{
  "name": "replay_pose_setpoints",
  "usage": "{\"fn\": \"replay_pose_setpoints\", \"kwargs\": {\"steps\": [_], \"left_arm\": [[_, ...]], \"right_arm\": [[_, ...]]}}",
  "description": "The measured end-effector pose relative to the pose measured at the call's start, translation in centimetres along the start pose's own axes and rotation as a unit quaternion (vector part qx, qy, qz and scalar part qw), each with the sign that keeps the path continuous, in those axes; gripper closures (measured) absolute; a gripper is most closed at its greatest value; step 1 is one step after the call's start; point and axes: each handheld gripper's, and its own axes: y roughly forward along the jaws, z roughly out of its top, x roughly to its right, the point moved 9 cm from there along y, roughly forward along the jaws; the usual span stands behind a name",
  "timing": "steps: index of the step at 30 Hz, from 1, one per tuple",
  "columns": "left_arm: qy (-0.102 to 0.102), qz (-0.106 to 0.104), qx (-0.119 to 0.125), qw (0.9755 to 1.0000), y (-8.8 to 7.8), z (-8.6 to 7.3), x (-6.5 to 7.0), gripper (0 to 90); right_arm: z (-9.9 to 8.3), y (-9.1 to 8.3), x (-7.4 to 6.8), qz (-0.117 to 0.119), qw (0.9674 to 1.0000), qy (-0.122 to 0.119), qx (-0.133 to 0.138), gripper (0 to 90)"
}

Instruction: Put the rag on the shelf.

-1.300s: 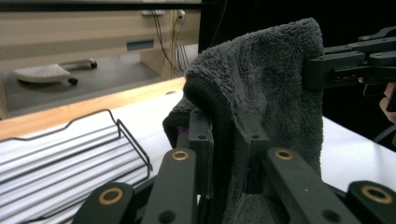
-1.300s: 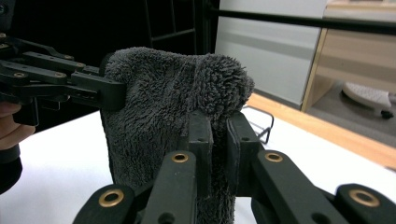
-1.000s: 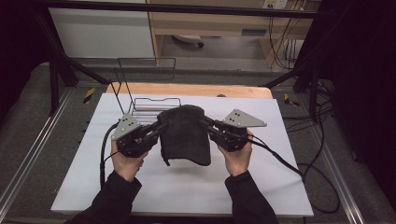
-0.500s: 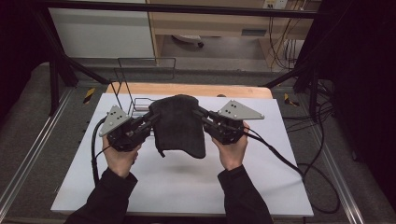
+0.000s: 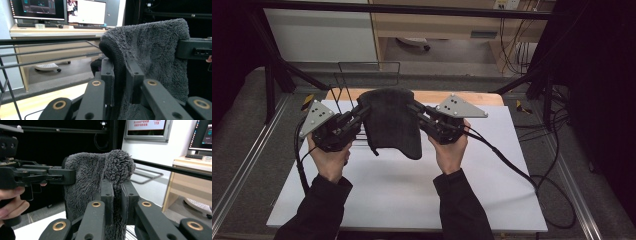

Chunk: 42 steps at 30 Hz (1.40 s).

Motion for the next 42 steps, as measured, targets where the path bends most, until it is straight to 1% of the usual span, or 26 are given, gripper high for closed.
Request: {"fn": "replay_pose_setpoints", "kwargs": {"steps": [2, 10, 15, 17, 23, 27, 32, 37, 38, 42], "left_arm": [[-0.002, 0.002, 0.006, 1.0, -0.2, 0.5, -0.3, 78.6], [-0.008, 0.013, 0.027, 0.9995, -0.9, 2.3, -1.5, 78.6], [-0.011, 0.021, 0.041, 0.9989, -1.2, 3.6, -2.5, 78.6], [-0.016, 0.023, 0.046, 0.9985, -1.3, 4.0, -2.8, 78.6], [-0.019, 0.033, 0.063, 0.9973, -1.4, 5.3, -3.8, 78.6], [-0.024, 0.036, 0.074, 0.9963, -1.5, 6.4, -4.4, 78.6], [-0.021, 0.044, 0.084, 0.9953, -1.6, 7.9, -4.7, 78.6], [-0.02, 0.046, 0.095, 0.9942, -1.8, 9.1, -5.2, 78.6], [-0.019, 0.048, 0.097, 0.994, -1.8, 9.4, -5.3, 78.6], [-0.013, 0.052, 0.103, 0.9932, -1.7, 10.5, -5.5, 78.6]], "right_arm": [[0.5, 0.4, -0.1, 0.001, 1.0, 0.0, 0.003, 82.6], [2.4, 1.8, -0.4, 0.008, 0.9998, -0.013, 0.011, 82.6], [3.5, 2.9, -0.6, 0.011, 0.9996, -0.013, 0.023, 82.6], [3.8, 3.3, -0.6, 0.01, 0.9995, -0.011, 0.028, 82.7], [4.9, 4.6, -0.3, 0.004, 0.999, -0.004, 0.044, 82.7], [6.0, 5.0, -0.1, 0.006, 0.9986, -0.004, 0.053, 82.7], [7.5, 5.7, -0.1, 0.005, 0.9982, -0.011, 0.059, 82.7], [8.9, 6.1, -0.2, 0.006, 0.9976, -0.016, 0.067, 82.7], [9.2, 6.2, -0.2, 0.005, 0.9975, -0.022, 0.068, 82.7], [10.3, 6.6, 0.0, 0.0, 0.9971, -0.026, 0.072, 82.7]]}}
